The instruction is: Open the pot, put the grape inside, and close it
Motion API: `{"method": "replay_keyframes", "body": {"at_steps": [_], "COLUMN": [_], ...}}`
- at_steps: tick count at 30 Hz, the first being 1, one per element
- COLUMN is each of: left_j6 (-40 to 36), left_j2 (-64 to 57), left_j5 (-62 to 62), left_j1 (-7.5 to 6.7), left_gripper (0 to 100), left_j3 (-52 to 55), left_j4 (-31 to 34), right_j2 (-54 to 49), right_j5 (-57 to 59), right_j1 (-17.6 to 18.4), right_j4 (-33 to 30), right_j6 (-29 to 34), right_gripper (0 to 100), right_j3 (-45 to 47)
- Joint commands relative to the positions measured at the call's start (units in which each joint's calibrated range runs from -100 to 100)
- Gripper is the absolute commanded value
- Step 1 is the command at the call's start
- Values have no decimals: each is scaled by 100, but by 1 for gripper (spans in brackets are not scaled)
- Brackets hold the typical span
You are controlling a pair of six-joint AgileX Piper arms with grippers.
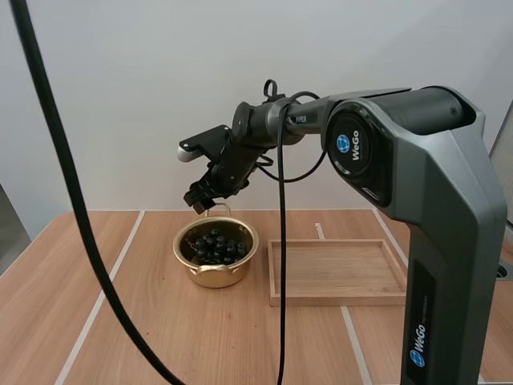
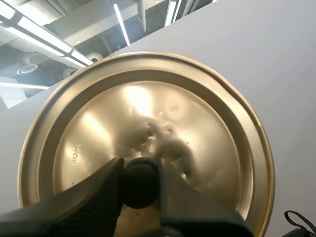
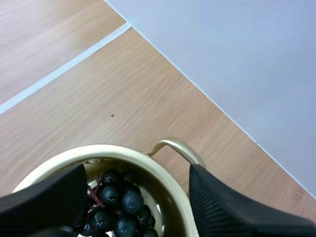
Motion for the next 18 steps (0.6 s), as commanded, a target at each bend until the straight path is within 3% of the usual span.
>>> {"method": "replay_keyframes", "body": {"at_steps": [1, 8, 18], "left_j6": [-38, -38, -171], "left_j2": [-34, -34, 277], "left_j5": [-27, 77, 403], "left_j1": [10, 10, 10], "left_gripper": [0, 0, 0], "left_j3": [-53, -53, -53], "left_j4": [47, 136, -56], "right_j2": [-86, -314, -1431], "right_j5": [158, 350, 903], "right_j1": [-13, -158, -1035], "right_j4": [-25, -200, -164], "right_j6": [4, 113, 132], "right_gripper": [98, 98, 98], "right_j3": [-153, -300, -300]}}
